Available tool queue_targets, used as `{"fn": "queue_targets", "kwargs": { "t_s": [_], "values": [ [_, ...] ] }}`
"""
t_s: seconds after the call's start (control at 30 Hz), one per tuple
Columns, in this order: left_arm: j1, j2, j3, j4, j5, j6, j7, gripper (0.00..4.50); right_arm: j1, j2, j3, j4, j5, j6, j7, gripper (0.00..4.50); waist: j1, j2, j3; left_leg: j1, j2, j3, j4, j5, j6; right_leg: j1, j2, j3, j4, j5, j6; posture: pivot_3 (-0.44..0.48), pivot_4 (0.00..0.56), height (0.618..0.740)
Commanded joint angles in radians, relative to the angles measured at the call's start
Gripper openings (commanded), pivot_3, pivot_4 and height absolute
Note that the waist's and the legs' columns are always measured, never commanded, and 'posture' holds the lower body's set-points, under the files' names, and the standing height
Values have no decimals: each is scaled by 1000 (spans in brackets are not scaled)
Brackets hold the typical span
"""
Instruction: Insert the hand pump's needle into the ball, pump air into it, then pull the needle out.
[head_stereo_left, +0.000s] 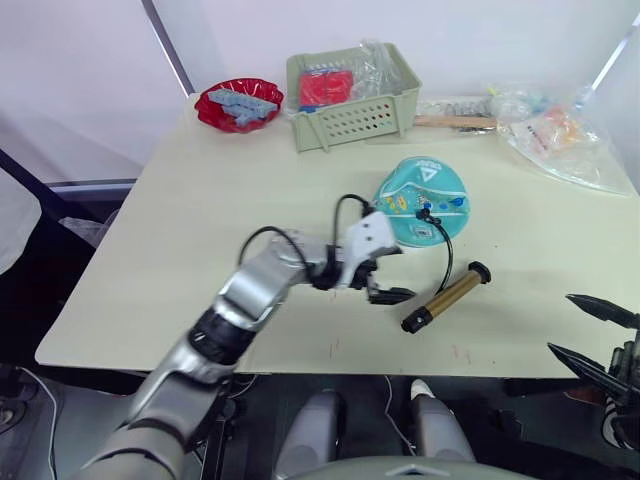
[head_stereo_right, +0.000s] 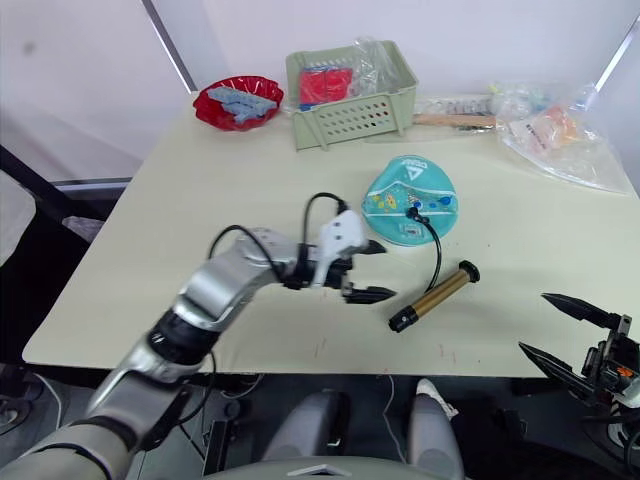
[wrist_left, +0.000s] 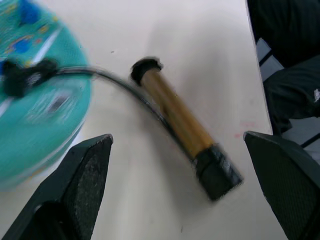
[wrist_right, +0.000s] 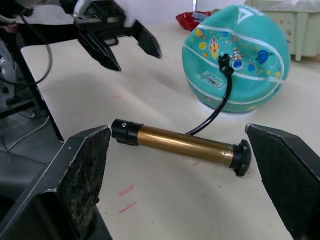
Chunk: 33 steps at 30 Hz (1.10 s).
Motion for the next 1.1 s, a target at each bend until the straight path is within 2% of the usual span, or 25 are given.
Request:
{"fn": "queue_targets", "kwargs": {
  "t_s": [0.03, 0.23, 0.43, 0.77, 0.97, 1.1],
  "values": [
    [-42, -58, -34, 27, 38, 72, 60, 4448, 3, -15, -22, -9, 1, -15, 1, 4500, -3, 0, 0, 0, 0, 0, 0, 0, 0, 0, 0, 0, 0, 0, 0, 0, 150, 737],
    [-73, -160, -116, 87, 118, 141, 162, 4448, -3, -16, -27, -10, -2, -19, -11, 4500, -4, 1, 0, 1, 3, 0, 0, 0, 0, 0, 3, 0, 1, 0, 0, 0, 150, 737],
    [-68, -210, -171, 141, 193, 164, 237, 4448, -1, -15, -36, -12, 1, -23, -19, 4500, -3, 1, 0, 1, 3, 1, 0, 0, 0, 0, 3, 1, 1, 0, 0, 0, 150, 737],
    [-32, -258, -217, 198, 245, 173, 286, 4448, 8, -15, -33, -60, 4, -12, -66, 4500, -3, 1, 0, 1, 3, 1, 0, 0, 0, 0, 3, 1, 1, 0, 0, 0, 150, 737],
    [-18, -244, -233, 208, 255, 161, 263, 4448, 6, -17, -28, -78, 3, 0, -86, 4500, -3, 1, 0, 1, 3, 1, 0, 0, 0, 0, 3, 1, 1, 0, 0, 0, 150, 737],
    [-13, -223, -231, 214, 270, 140, 254, 3398, -2, -20, -23, -77, -1, 4, -92, 4500, -3, 1, 0, 1, 3, 1, 0, 0, 0, 0, 2, 1, 1, 0, 0, 0, 150, 737]
  ]
}}
